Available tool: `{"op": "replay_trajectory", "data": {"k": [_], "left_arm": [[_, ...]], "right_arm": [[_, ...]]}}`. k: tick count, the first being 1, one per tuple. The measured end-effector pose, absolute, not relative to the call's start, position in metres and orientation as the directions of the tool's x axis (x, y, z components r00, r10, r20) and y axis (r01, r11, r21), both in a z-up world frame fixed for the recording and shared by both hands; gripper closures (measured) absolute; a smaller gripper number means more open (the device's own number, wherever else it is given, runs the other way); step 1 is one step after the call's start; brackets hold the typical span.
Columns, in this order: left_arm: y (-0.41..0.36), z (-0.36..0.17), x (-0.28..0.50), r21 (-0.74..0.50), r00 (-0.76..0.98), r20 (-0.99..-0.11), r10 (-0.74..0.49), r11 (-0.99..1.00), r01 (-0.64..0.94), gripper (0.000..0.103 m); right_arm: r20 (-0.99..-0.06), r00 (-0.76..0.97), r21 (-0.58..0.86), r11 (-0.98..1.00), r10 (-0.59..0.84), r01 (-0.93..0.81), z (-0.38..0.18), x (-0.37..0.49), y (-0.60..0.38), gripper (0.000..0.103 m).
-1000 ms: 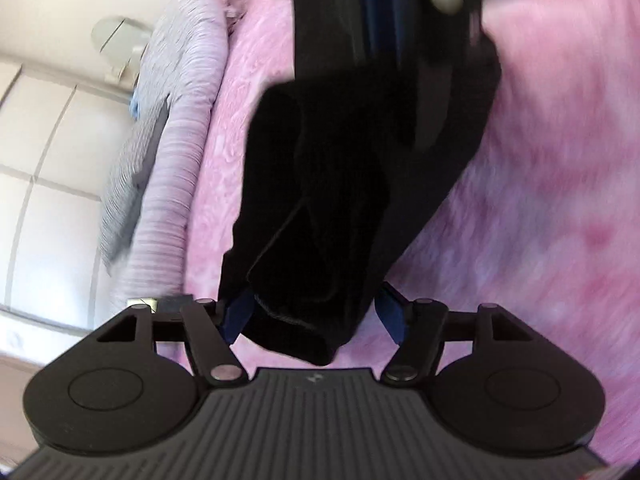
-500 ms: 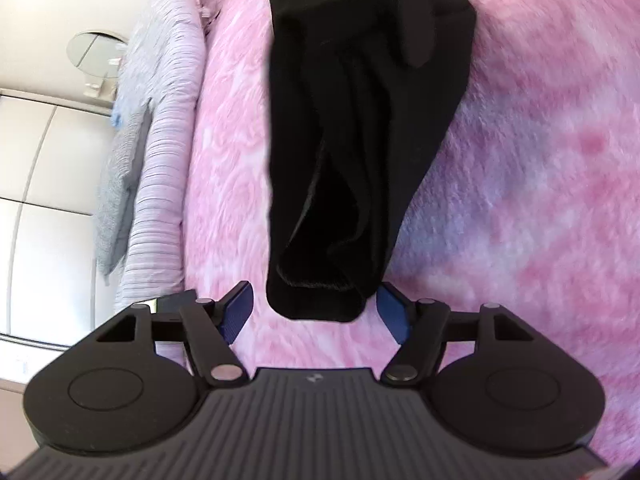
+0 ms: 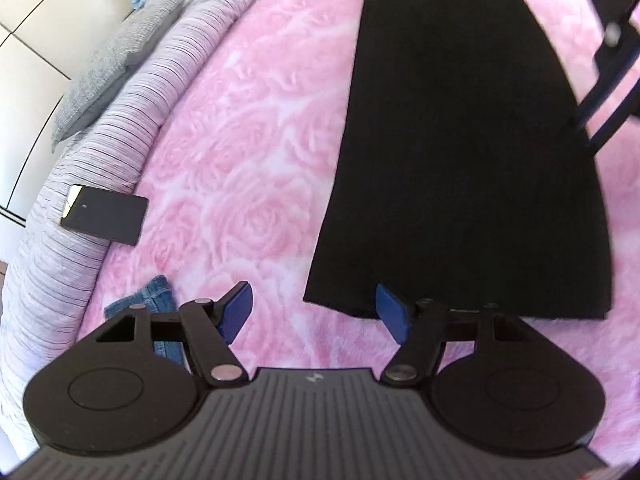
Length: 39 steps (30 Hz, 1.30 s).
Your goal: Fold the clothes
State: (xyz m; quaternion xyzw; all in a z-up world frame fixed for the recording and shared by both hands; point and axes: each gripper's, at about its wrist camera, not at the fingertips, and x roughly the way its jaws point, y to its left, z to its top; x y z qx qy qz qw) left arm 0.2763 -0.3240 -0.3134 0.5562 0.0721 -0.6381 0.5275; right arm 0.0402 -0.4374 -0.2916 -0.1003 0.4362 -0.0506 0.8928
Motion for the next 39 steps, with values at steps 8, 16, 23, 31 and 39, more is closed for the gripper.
{"op": "replay_trajectory", "data": {"k": [8, 16, 23, 31, 39], "left_arm": [[-0.309, -0.311, 0.286, 0.493, 0.208, -0.788, -0.579, -0.392, 0.777, 0.038], [-0.33, -0.319, 0.283, 0.457, 0.166, -0.793, -0.586, -0.391, 0.799, 0.038], [-0.333, -0.323, 0.29, 0.478, 0.176, -0.778, -0.604, -0.385, 0.789, 0.038], [-0.35, -0.317, 0.303, 0.499, 0.219, -0.748, -0.626, -0.313, 0.808, 0.035], [-0.345, -0.309, 0.31, 0.48, 0.224, -0.78, -0.584, -0.329, 0.813, 0.035]], "right_arm": [[-0.793, 0.569, -0.293, 0.955, -0.217, -0.044, -0.322, 0.031, -0.408, 0.096], [-0.779, 0.577, -0.325, 0.945, -0.244, -0.04, -0.329, 0.033, -0.394, 0.04], [-0.785, 0.563, -0.344, 0.938, -0.258, -0.05, -0.335, 0.047, -0.398, 0.04], [-0.781, 0.57, -0.355, 0.932, -0.254, -0.071, -0.345, 0.057, -0.397, 0.04], [-0.758, 0.589, -0.445, 0.883, -0.281, -0.152, -0.359, 0.056, -0.386, 0.04]]}}
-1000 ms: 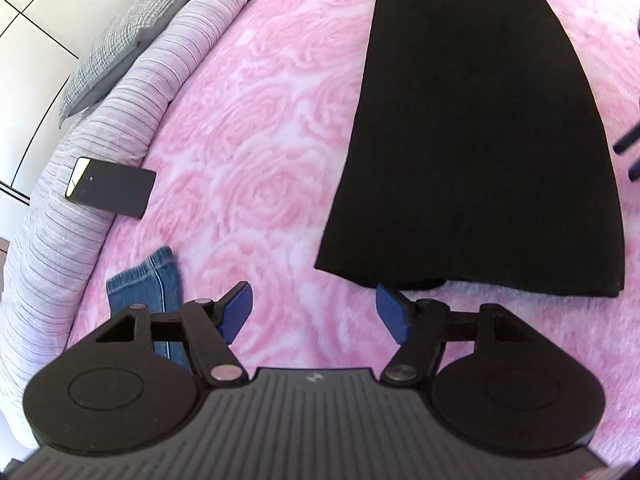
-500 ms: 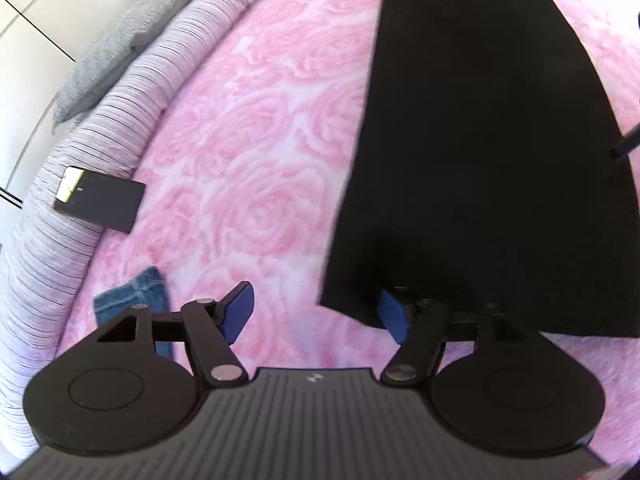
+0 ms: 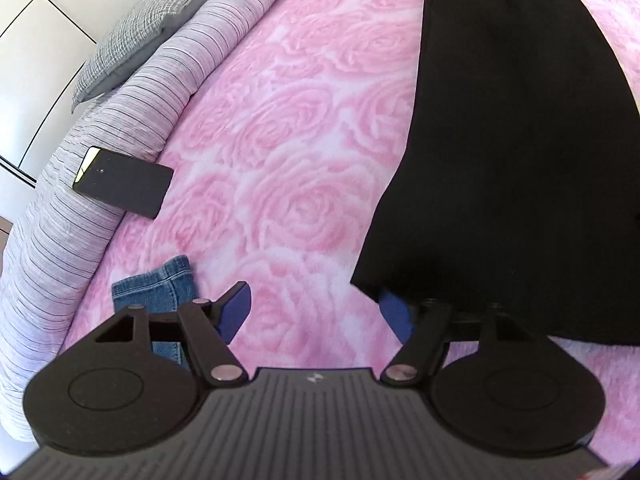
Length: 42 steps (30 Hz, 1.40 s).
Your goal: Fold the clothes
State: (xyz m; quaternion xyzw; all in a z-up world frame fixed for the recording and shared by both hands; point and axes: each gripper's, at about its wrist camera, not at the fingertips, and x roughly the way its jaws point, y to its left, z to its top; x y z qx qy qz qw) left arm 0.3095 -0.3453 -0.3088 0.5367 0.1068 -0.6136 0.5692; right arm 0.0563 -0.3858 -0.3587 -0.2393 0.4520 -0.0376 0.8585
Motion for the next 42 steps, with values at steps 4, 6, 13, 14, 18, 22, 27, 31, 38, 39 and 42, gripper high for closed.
{"op": "replay_trajectory", "data": {"k": [4, 6, 13, 14, 18, 22, 27, 31, 38, 39, 42], "left_arm": [[-0.334, -0.307, 0.299, 0.535, 0.25, -0.768, -0.589, -0.377, 0.756, 0.036], [-0.324, -0.307, 0.291, 0.563, 0.244, -0.757, -0.606, -0.415, 0.714, 0.036], [-0.28, -0.303, 0.256, 0.635, 0.148, -0.735, -0.662, -0.595, 0.492, 0.03], [-0.274, -0.304, 0.251, 0.645, 0.135, -0.731, -0.668, -0.614, 0.455, 0.029], [-0.265, -0.309, 0.236, 0.676, 0.067, -0.711, -0.7, -0.655, 0.337, 0.029], [-0.276, -0.317, 0.225, 0.72, 0.018, -0.668, -0.744, -0.64, 0.269, 0.03], [-0.295, -0.321, 0.214, 0.708, -0.024, -0.692, -0.721, -0.685, 0.169, 0.094], [-0.312, -0.292, 0.203, 0.705, -0.045, -0.686, -0.727, -0.678, 0.206, 0.098], [-0.365, -0.229, 0.153, 0.744, -0.099, -0.66, -0.745, -0.666, 0.054, 0.097], [-0.378, -0.223, 0.141, 0.743, -0.101, -0.663, -0.742, -0.668, 0.035, 0.097], [-0.427, -0.207, 0.097, 0.732, -0.106, -0.678, -0.727, -0.682, -0.007, 0.097]], "right_arm": [[-0.721, 0.623, -0.511, 0.84, -0.303, -0.184, -0.366, 0.058, -0.384, 0.04], [-0.719, 0.625, -0.512, 0.84, -0.304, -0.181, -0.367, 0.062, -0.387, 0.04], [-0.725, 0.63, -0.422, 0.902, -0.278, -0.088, -0.341, 0.065, -0.412, 0.094], [-0.722, 0.635, -0.412, 0.908, -0.275, -0.075, -0.335, 0.064, -0.416, 0.094], [-0.706, 0.656, -0.38, 0.924, -0.268, -0.031, -0.311, 0.059, -0.427, 0.094], [-0.696, 0.668, -0.364, 0.931, -0.264, -0.01, -0.293, 0.051, -0.432, 0.095], [-0.682, 0.674, -0.354, 0.934, -0.285, 0.036, -0.275, 0.042, -0.436, 0.095], [-0.664, 0.679, -0.336, 0.936, -0.313, 0.103, -0.258, 0.028, -0.445, 0.095], [-0.608, 0.714, -0.113, 0.928, -0.347, 0.355, -0.205, -0.03, -0.503, 0.095], [-0.596, 0.719, -0.077, 0.917, -0.358, 0.392, -0.198, -0.042, -0.517, 0.095], [-0.561, 0.726, 0.008, 0.874, -0.398, 0.485, -0.182, -0.084, -0.564, 0.096]]}}
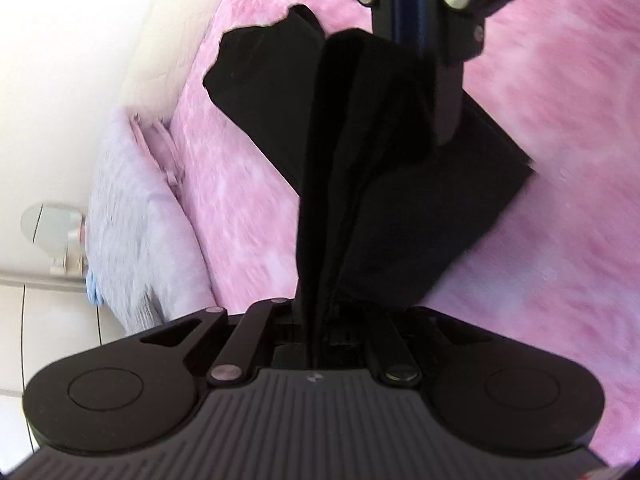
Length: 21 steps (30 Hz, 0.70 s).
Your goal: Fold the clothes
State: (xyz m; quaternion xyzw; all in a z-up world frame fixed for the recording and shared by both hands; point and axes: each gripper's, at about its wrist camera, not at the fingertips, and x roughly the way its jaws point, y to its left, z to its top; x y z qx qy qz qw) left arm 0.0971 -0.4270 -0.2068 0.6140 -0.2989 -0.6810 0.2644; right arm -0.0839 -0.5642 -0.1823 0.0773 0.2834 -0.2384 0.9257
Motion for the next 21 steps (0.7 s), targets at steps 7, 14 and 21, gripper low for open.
{"op": "replay_trajectory", "data": {"k": [7, 14, 21], "left_arm": [[-0.568, -0.221, -0.028, 0.653, -0.076, -0.757, -0.649, -0.752, -0.088, 0.097], [-0.682, -0.292, -0.14, 0.586, -0.078, -0.81, -0.582, -0.809, -0.05, 0.072], [-0.693, -0.284, -0.127, 0.574, -0.012, -0.805, -0.593, -0.784, 0.236, 0.066]], "right_arm": [[-0.553, 0.698, 0.257, 0.704, -0.455, 0.662, -0.185, -0.195, -0.725, 0.096], [-0.673, 0.628, 0.447, 0.461, -0.392, 0.767, -0.274, -0.294, -0.875, 0.096], [-0.697, 0.658, 0.545, 0.384, -0.286, 0.745, -0.309, -0.332, -0.907, 0.096]]}}
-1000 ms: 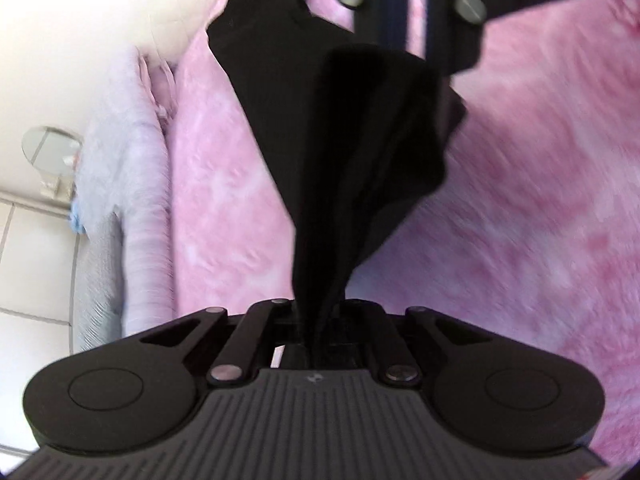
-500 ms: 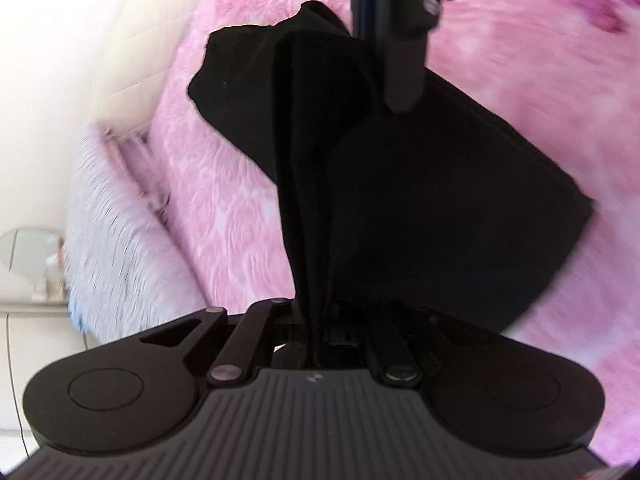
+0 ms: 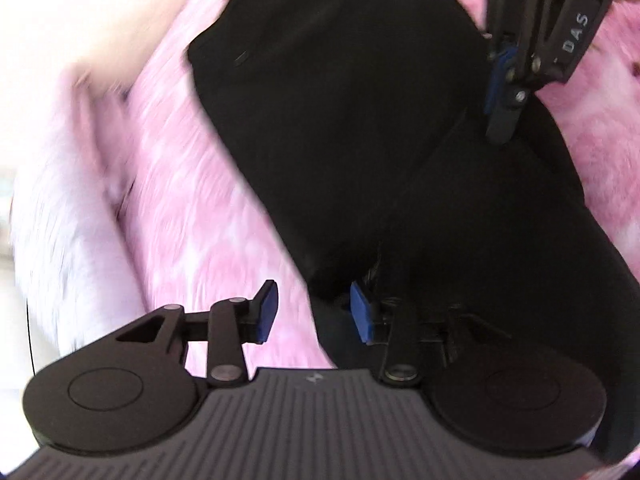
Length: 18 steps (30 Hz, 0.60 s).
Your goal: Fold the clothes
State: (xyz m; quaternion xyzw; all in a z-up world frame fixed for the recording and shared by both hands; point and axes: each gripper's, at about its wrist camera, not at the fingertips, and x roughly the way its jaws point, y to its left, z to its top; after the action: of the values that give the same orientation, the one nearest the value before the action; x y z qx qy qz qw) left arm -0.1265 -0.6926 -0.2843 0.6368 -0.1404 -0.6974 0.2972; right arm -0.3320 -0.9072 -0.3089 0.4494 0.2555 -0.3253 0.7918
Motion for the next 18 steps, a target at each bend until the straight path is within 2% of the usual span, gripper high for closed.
{"op": "replay_trajectory", "data": {"k": [5, 8, 12, 14, 16, 17, 18], "left_arm": [[-0.687, -0.28, -0.085, 0.499, 0.099, -0.846, -0.524, -0.713, 0.492, 0.064], [-0.681, -0.289, -0.068, 0.464, 0.127, -0.86, -0.495, -0.654, 0.598, 0.064], [-0.678, -0.312, -0.05, 0.436, 0.144, -0.875, -0.462, -0.621, 0.651, 0.064], [-0.673, -0.316, -0.053, 0.449, 0.157, -0.869, -0.47, -0.613, 0.65, 0.064], [-0.671, -0.315, -0.051, 0.453, 0.157, -0.862, -0.482, -0.595, 0.664, 0.063], [-0.667, -0.314, -0.051, 0.449, 0.158, -0.861, -0.484, -0.575, 0.684, 0.063], [-0.66, -0.313, -0.049, 0.44, 0.161, -0.86, -0.484, -0.544, 0.714, 0.063]], "right_arm": [[-0.681, 0.681, 0.59, 0.349, -0.269, 0.728, -0.293, -0.346, -0.921, 0.097], [-0.67, 0.683, 0.567, 0.393, -0.291, 0.723, -0.272, -0.351, -0.926, 0.097], [-0.739, 0.627, 0.523, 0.378, -0.246, 0.764, -0.27, -0.361, -0.937, 0.095], [-0.776, 0.575, 0.456, 0.399, -0.259, 0.796, -0.259, -0.37, -0.93, 0.091], [-0.783, 0.524, 0.358, 0.446, -0.335, 0.82, -0.236, -0.378, -0.926, 0.073], [-0.774, 0.505, 0.312, 0.465, -0.38, 0.828, -0.224, -0.381, -0.926, 0.041], [-0.762, 0.504, 0.291, 0.479, -0.407, 0.828, -0.214, -0.382, -0.93, 0.024]]}}
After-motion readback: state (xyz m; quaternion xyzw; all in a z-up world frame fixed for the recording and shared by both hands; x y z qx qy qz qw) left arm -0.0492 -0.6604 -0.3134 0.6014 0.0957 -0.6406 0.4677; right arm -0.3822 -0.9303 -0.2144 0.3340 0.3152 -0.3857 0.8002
